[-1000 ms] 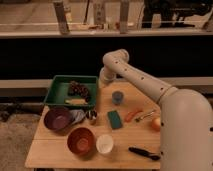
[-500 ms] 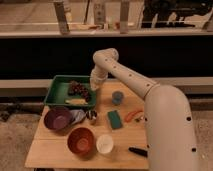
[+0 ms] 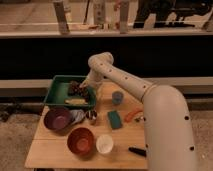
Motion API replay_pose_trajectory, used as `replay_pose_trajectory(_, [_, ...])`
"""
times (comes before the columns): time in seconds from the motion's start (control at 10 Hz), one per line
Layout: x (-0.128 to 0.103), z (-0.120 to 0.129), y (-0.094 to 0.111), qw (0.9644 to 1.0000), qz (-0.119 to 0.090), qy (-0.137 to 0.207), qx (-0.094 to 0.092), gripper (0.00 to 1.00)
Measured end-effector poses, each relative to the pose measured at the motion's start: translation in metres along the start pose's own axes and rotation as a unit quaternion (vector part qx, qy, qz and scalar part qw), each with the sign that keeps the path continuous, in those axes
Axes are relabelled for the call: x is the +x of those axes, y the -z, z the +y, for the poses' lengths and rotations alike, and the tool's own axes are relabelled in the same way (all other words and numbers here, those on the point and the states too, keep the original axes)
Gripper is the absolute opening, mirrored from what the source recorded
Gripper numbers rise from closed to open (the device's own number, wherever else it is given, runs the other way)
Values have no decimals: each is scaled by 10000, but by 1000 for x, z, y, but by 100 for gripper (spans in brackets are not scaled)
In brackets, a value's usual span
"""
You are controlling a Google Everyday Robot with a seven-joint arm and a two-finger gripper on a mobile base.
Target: Place banana in paper cup
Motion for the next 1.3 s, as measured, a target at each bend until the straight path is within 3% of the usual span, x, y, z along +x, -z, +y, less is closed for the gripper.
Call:
replay_pose_trajectory(0.2, [-8, -8, -7, 9995, 121, 275, -70, 80])
replay_pose_trajectory(0.4, [-11, -13, -1, 9975, 598, 358, -130, 80])
replay_pose_trajectory(0.5, [-13, -18, 4, 9970, 662, 382, -134, 80])
replay_pose_trajectory(0.7, [-19, -24, 5, 9969, 602, 478, -189, 80])
replay_pose_trajectory(1.3, [-42, -24, -28, 9948, 166, 951, -333, 80])
